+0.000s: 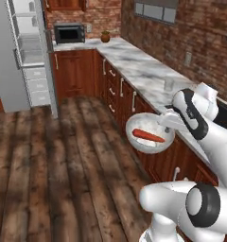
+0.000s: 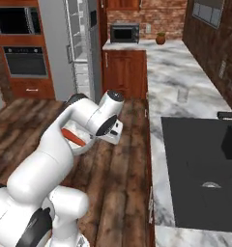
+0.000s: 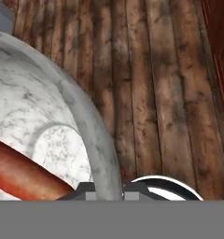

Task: Move the glass cup from next to the sink to the open cabinet. Then, move the bowl with the carrot to the fridge to clear the area for faucet cleaning.

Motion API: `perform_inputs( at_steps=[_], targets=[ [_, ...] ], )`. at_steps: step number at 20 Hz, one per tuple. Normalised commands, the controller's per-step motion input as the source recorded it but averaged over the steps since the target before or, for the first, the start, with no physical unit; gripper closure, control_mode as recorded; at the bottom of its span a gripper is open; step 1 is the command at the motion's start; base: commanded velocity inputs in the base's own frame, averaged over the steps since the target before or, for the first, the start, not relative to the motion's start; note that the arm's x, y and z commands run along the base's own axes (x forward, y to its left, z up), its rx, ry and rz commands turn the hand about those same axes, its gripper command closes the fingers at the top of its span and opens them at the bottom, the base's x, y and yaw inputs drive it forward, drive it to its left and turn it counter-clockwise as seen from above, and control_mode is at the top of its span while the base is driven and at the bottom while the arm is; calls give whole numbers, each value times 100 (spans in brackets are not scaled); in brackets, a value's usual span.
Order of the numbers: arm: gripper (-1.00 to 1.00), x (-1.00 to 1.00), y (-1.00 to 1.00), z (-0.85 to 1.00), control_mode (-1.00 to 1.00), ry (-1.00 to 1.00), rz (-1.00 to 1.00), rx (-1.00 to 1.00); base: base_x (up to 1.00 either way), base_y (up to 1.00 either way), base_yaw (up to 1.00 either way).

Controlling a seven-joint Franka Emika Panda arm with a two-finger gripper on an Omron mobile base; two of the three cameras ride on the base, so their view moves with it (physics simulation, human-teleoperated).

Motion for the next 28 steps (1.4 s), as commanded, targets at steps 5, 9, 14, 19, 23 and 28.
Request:
perform_inputs(
  at_steps=[5,9,14,19,23,28],
  targets=[
    [100,0,0,0,100,0,0,0,90,74,27],
    [100,0,0,0,100,0,0,0,100,74,-8],
    [100,0,0,0,100,0,0,0,100,95,-42],
    [100,0,0,0,100,0,0,0,100,94,-17],
    [100,0,0,0,100,0,0,0,100,83,6],
    [100,0,0,0,100,0,0,0,100,76,4]
  ],
)
